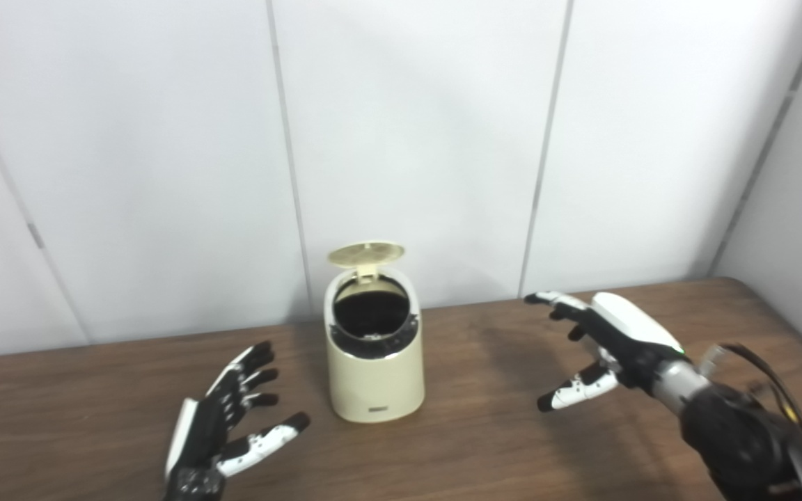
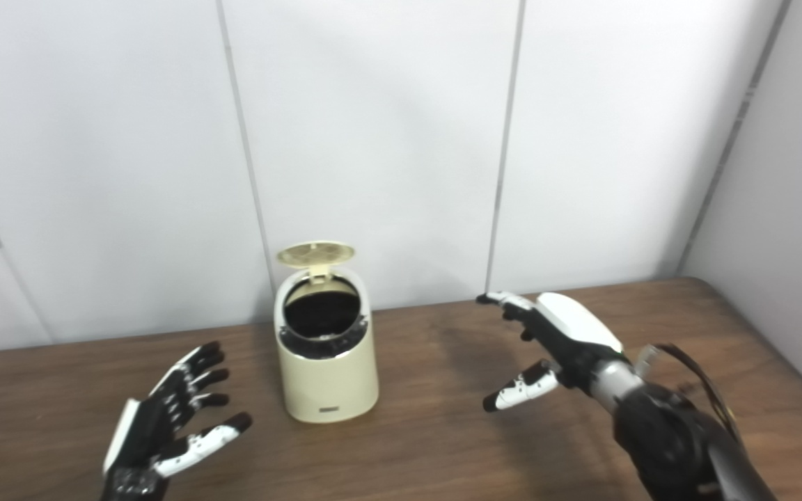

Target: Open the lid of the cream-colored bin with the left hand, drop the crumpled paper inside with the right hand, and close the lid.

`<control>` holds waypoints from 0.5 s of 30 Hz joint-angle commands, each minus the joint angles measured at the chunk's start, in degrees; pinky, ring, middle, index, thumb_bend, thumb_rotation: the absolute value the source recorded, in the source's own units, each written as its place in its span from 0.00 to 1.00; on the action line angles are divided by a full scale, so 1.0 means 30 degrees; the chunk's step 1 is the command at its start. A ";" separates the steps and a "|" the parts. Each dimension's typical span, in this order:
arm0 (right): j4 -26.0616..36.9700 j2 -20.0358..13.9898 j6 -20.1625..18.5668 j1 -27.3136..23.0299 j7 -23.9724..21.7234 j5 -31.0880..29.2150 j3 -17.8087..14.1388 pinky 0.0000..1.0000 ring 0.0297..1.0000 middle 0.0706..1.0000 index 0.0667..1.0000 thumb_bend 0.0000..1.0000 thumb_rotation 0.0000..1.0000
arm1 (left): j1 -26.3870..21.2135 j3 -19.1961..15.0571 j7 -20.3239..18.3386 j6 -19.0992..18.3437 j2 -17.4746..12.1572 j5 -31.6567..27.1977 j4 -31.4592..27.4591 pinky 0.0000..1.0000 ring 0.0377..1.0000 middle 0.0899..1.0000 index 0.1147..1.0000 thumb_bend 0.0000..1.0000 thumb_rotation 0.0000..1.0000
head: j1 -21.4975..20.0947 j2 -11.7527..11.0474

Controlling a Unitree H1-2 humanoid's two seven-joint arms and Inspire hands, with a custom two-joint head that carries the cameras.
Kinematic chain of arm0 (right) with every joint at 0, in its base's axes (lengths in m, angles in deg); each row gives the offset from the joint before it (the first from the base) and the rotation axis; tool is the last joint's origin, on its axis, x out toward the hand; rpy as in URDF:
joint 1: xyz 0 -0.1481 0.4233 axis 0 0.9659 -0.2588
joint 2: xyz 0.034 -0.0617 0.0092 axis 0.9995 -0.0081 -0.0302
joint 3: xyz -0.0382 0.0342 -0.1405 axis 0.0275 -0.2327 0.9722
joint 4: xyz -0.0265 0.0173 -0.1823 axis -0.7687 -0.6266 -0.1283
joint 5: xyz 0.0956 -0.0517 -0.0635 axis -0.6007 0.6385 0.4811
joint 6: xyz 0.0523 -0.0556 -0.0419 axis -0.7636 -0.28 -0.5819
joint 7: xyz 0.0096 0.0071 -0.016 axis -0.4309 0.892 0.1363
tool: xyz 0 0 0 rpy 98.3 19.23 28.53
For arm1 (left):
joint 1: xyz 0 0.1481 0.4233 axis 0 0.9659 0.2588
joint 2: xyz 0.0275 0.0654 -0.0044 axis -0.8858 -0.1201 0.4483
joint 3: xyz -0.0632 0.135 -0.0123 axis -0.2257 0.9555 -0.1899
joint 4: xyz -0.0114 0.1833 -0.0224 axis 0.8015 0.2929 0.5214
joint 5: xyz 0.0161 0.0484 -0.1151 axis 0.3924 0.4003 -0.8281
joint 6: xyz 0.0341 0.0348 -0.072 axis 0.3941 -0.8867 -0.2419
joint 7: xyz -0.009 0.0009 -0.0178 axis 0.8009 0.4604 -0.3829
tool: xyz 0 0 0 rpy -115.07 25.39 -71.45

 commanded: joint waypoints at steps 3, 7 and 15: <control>0.0930 -0.1047 -0.0798 -0.1334 -0.0663 0.1054 -0.0161 0.72 0.85 0.90 0.86 0.89 0.15 | -0.0703 -0.0251 0.0028 0.0247 -0.0493 -0.0138 -0.0453 0.67 0.80 0.85 0.88 0.79 0.14 | -0.0345 -0.0001; 0.0538 -0.1817 -0.1333 -0.2223 -0.2055 0.3188 0.0740 0.69 0.88 0.93 0.86 0.90 0.17 | -0.0682 -0.0265 -0.0023 0.0094 -0.0660 -0.0062 -0.0566 0.68 0.80 0.86 0.89 0.76 0.13 | -0.0861 -0.0016; -0.0073 -0.1951 -0.1650 -0.3929 -0.6905 0.6624 0.1181 0.78 0.94 0.96 0.86 0.94 0.21 | -0.0615 -0.0386 -0.0357 0.0033 -0.0838 -0.0421 -0.0791 0.70 0.81 0.86 0.90 0.73 0.10 | -0.1890 0.0037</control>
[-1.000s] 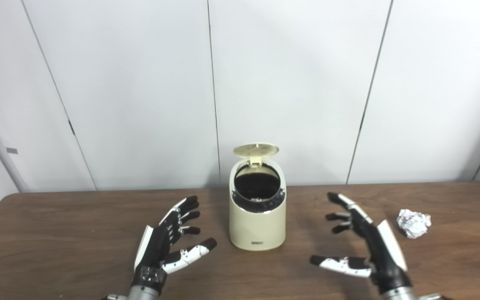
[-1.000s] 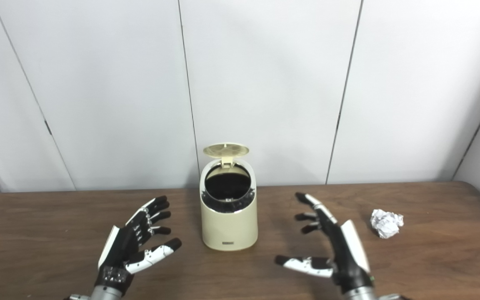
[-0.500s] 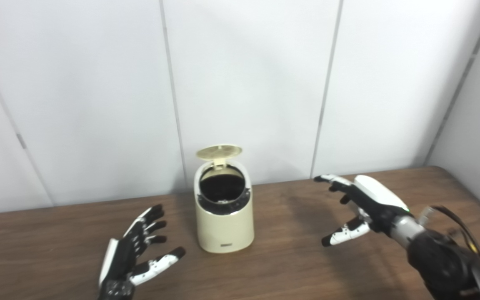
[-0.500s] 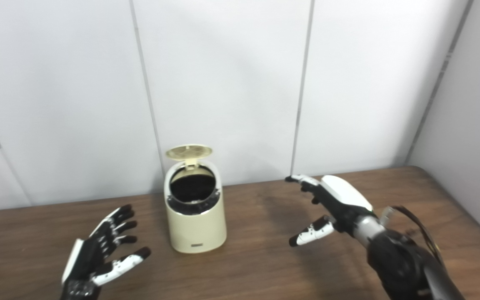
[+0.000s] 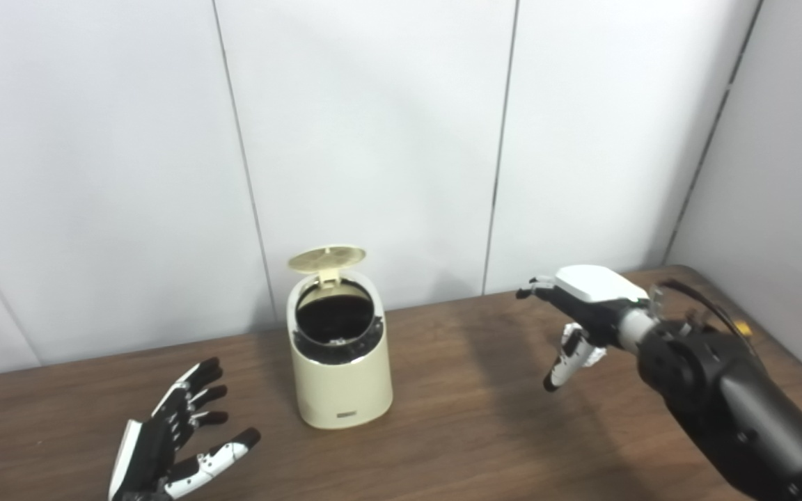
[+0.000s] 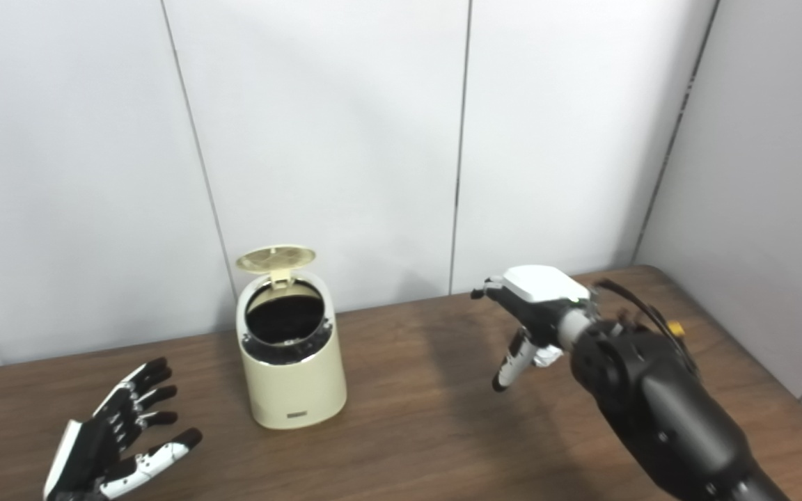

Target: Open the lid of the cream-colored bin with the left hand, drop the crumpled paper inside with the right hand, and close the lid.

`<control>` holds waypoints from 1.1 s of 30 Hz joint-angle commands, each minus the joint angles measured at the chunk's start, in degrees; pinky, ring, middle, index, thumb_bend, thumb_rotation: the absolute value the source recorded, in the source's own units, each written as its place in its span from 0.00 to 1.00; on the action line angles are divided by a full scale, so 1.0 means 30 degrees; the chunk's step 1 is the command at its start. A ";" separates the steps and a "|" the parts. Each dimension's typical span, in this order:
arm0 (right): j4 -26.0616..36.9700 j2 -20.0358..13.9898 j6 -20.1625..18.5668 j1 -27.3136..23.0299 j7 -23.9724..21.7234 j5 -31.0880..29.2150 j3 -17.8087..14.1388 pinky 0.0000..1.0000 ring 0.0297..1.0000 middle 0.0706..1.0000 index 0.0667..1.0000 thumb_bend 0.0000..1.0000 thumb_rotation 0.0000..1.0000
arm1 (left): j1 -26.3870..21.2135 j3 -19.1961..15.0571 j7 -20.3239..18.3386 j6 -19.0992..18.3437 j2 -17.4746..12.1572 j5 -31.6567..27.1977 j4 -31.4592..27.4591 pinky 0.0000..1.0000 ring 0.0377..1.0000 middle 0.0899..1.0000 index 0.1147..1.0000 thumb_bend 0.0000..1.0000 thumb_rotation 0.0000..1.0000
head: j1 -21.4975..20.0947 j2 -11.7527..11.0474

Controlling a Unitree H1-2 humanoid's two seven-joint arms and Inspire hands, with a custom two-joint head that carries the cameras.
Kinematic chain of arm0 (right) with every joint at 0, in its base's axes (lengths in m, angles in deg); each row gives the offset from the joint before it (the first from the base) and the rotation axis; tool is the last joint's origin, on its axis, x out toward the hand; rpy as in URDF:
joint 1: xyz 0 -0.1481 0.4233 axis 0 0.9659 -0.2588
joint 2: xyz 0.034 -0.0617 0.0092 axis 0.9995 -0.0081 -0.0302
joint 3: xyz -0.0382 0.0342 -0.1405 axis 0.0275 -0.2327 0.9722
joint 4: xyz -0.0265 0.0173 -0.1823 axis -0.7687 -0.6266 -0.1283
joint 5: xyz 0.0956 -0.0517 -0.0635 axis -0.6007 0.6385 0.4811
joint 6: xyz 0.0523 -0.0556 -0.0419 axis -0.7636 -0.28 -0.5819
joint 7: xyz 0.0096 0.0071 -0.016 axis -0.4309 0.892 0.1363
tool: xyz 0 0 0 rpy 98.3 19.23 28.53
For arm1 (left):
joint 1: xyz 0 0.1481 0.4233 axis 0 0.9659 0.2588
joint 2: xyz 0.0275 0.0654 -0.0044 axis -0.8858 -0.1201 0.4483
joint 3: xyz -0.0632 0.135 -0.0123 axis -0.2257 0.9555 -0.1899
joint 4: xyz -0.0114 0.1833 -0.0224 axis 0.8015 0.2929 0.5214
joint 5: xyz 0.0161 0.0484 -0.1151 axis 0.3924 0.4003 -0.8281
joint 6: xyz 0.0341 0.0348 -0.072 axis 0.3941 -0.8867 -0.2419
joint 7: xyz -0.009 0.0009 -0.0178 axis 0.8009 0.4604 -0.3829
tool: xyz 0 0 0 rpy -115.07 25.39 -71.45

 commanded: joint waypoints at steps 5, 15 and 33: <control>-0.1089 -0.0402 -0.0064 -0.1307 -0.0460 0.0887 -0.0351 0.78 0.95 0.97 0.86 0.95 0.21 | -0.0605 -0.0133 -0.0053 0.0106 -0.0451 -0.0240 -0.0866 0.70 0.82 0.87 0.89 0.71 0.06 | -0.0254 -0.0130; -0.3599 -0.0423 0.0760 -0.1853 0.1115 0.0469 -0.0123 0.78 0.94 0.97 0.84 0.95 0.21 | -0.0503 -0.0031 -0.0280 -0.0023 -0.0627 -0.0489 -0.1029 0.70 0.82 0.87 0.90 0.70 0.03 | -0.0469 -0.0026; -0.7124 -0.0765 0.1480 -0.2318 0.3119 -0.1008 -0.0075 0.67 0.86 0.92 0.85 0.89 0.12 | -0.0398 0.0037 -0.0437 -0.0224 -0.0563 -0.0414 -0.1150 0.70 0.81 0.87 0.89 0.71 0.04 | -0.0477 0.0093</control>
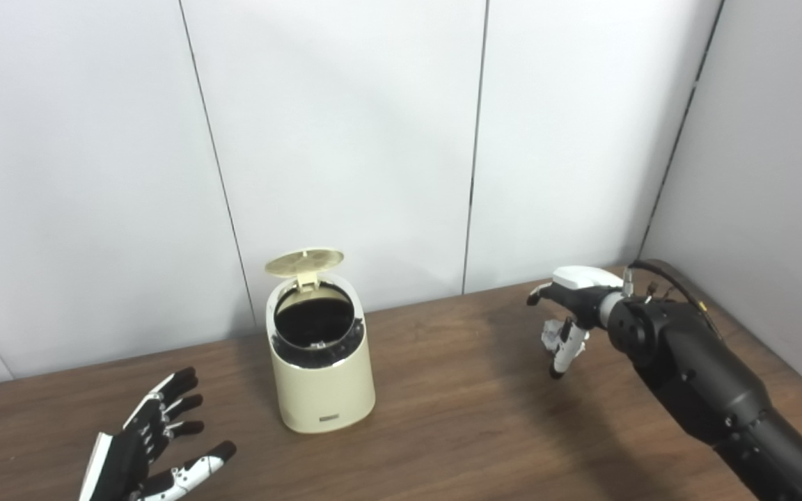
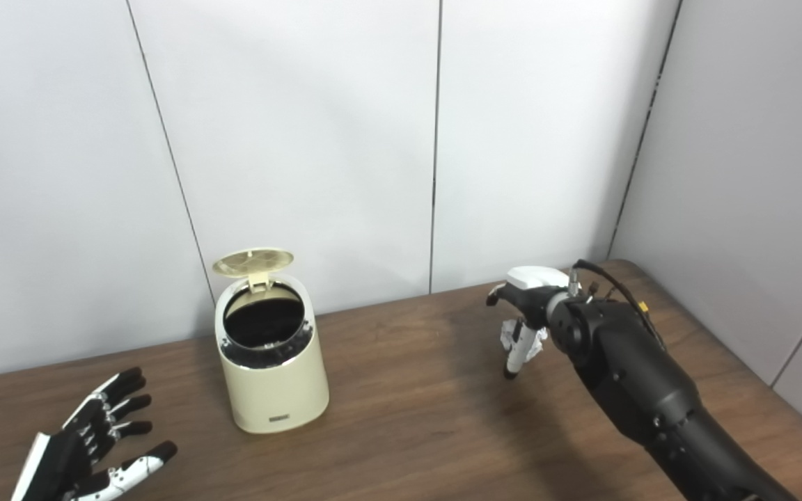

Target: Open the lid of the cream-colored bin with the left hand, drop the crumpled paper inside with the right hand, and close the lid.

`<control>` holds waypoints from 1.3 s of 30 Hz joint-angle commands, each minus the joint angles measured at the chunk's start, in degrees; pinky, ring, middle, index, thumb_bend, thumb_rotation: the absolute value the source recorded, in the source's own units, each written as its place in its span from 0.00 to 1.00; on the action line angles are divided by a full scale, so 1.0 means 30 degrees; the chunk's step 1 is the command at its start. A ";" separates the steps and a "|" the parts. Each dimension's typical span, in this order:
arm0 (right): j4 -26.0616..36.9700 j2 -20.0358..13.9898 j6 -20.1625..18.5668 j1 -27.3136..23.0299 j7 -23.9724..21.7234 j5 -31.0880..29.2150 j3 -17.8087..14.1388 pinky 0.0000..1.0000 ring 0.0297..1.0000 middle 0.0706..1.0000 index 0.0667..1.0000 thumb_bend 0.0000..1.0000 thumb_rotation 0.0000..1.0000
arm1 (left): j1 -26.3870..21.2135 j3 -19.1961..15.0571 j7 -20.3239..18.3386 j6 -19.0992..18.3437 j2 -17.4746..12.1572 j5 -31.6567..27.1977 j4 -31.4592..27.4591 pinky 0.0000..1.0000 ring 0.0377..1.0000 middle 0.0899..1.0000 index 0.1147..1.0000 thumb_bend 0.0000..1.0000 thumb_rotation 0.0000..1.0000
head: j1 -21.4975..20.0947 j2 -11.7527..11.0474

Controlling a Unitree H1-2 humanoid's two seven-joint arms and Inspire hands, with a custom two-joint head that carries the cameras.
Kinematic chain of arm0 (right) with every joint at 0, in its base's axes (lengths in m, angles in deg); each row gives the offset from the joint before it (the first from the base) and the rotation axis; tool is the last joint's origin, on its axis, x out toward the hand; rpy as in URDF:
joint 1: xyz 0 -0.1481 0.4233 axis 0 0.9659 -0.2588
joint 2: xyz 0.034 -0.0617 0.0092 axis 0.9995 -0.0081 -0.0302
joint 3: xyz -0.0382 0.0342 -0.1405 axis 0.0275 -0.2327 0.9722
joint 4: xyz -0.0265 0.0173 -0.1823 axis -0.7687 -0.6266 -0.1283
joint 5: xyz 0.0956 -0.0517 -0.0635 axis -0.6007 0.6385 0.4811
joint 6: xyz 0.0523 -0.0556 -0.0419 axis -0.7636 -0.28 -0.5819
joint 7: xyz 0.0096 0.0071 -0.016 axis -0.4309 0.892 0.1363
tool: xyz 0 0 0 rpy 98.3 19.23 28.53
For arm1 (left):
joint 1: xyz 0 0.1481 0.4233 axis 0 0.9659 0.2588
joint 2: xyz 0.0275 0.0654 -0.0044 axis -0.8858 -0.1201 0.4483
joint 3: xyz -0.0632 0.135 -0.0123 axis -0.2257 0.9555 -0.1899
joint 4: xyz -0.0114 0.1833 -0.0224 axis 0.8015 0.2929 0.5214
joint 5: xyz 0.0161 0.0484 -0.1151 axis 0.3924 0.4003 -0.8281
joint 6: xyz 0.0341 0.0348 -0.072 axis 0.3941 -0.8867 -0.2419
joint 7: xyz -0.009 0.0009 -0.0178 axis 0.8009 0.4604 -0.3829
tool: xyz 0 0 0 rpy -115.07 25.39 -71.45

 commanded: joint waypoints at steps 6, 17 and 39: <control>-0.0531 -0.0900 0.0309 -0.0804 0.1208 -0.0132 -0.0011 0.68 0.85 0.91 0.88 0.90 0.14 | -0.0442 -0.0026 -0.0104 0.0273 -0.0179 -0.0211 -0.0643 0.72 0.82 0.88 0.91 0.69 0.04 | 0.0023 0.0176; -0.1034 -0.0671 0.0549 -0.0135 0.2294 -0.0946 0.0004 0.68 0.85 0.89 0.85 0.87 0.08 | -0.0459 -0.0055 -0.0020 0.0046 -0.0182 0.0011 -0.0702 0.71 0.82 0.87 0.91 0.68 0.02 | 0.0090 0.0250; -0.1725 -0.0366 0.1854 0.0839 0.4998 -0.2912 -0.0308 0.57 0.58 0.55 0.59 0.64 0.00 | -0.0373 0.0151 -0.0139 0.0192 -0.0282 0.0277 -0.0623 0.68 0.80 0.87 0.89 0.67 0.03 | 0.0199 0.0528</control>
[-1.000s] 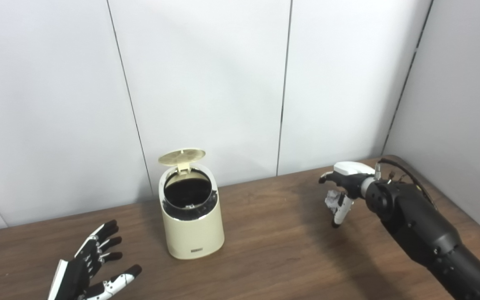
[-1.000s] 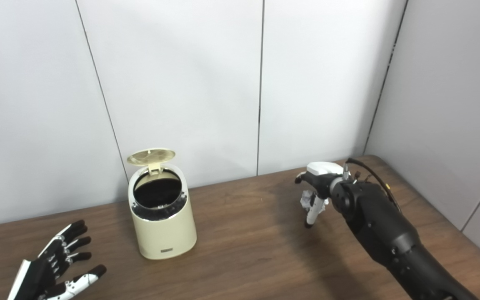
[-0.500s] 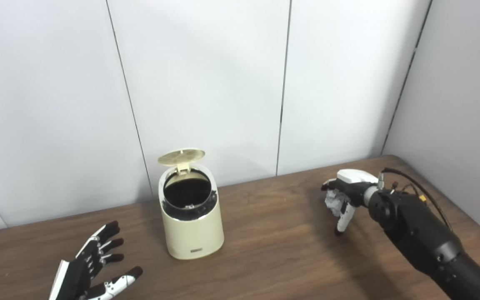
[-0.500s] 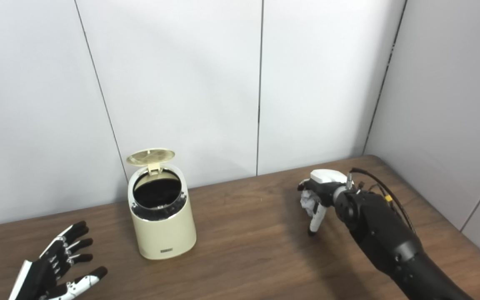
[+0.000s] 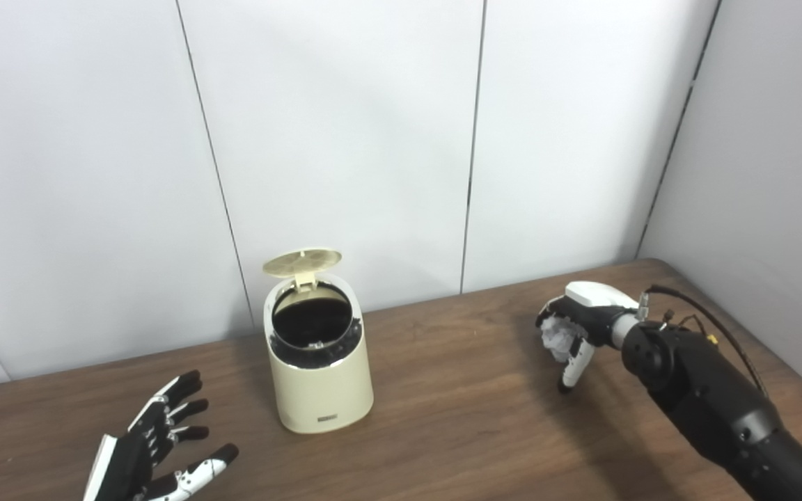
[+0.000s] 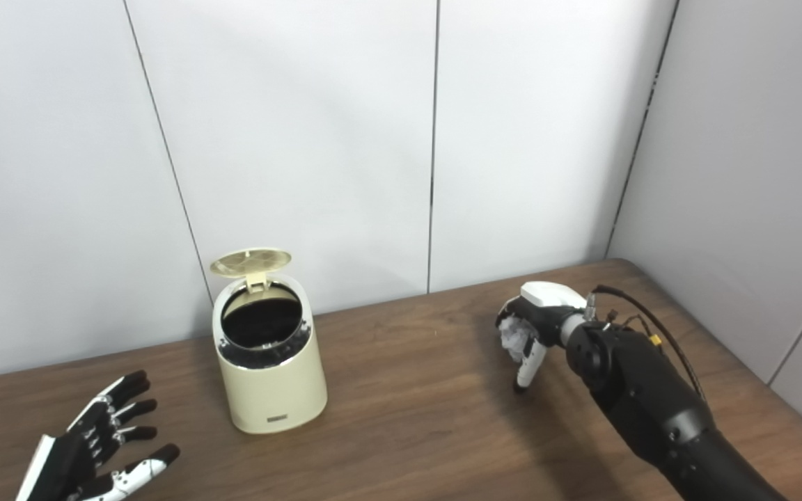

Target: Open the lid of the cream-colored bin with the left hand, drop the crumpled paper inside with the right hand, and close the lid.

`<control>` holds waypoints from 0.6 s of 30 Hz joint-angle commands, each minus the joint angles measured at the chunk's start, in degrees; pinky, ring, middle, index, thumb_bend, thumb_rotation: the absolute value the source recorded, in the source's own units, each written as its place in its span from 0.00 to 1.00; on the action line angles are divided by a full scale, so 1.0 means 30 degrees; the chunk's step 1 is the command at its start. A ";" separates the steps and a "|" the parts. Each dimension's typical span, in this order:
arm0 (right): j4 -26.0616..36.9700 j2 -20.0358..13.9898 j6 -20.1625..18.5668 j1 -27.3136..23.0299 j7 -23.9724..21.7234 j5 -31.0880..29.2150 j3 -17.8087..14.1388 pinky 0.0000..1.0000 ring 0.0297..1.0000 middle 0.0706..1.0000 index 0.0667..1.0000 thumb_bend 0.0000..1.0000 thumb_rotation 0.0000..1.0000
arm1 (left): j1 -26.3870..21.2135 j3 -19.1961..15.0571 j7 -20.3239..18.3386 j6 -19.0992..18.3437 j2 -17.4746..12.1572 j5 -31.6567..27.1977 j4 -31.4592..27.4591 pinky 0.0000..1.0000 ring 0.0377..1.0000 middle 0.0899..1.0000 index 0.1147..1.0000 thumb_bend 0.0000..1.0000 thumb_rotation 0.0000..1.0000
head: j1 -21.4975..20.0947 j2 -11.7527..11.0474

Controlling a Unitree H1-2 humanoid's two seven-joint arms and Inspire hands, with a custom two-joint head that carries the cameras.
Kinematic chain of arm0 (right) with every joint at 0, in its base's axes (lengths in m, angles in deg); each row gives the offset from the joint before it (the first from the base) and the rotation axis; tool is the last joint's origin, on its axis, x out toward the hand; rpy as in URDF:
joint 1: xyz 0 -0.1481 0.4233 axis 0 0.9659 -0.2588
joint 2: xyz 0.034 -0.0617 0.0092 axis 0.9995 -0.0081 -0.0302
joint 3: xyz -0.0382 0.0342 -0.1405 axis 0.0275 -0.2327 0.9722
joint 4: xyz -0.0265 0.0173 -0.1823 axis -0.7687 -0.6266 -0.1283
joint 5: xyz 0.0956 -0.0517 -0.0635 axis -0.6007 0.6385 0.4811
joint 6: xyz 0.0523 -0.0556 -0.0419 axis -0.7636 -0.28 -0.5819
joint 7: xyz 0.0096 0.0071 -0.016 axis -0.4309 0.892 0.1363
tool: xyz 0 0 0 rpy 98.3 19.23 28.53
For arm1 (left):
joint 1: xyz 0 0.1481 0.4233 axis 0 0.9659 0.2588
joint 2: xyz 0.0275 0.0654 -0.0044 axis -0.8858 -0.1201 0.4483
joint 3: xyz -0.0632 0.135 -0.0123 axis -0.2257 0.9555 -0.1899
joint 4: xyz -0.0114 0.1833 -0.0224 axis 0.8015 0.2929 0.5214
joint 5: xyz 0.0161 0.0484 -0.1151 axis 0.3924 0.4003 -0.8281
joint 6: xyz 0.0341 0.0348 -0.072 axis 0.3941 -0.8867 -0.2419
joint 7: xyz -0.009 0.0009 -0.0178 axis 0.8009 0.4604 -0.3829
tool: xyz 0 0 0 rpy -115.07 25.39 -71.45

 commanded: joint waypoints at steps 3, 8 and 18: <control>-0.0148 -0.0238 0.1135 -0.0285 0.1605 -0.0553 -0.0388 0.51 0.45 0.46 0.48 0.53 0.00 | -0.0445 0.0006 0.0060 0.0311 -0.0272 0.0071 -0.0556 0.68 0.80 0.87 0.89 0.67 0.02 | -0.0030 0.0025; -0.0135 -0.0348 0.1570 -0.0203 0.2146 -0.0932 -0.0469 0.48 0.42 0.46 0.45 0.52 0.00 | -0.0481 0.0054 0.0128 0.0313 -0.0258 0.0194 -0.0539 0.68 0.80 0.86 0.89 0.66 0.01 | -0.0046 0.0062; 0.0052 -0.0456 0.1972 -0.0130 0.2725 -0.1228 -0.0547 0.46 0.39 0.46 0.46 0.52 0.00 | -0.0478 0.0128 0.0134 0.0188 -0.0209 0.0280 -0.0578 0.66 0.79 0.86 0.88 0.67 0.01 | 0.0053 0.0068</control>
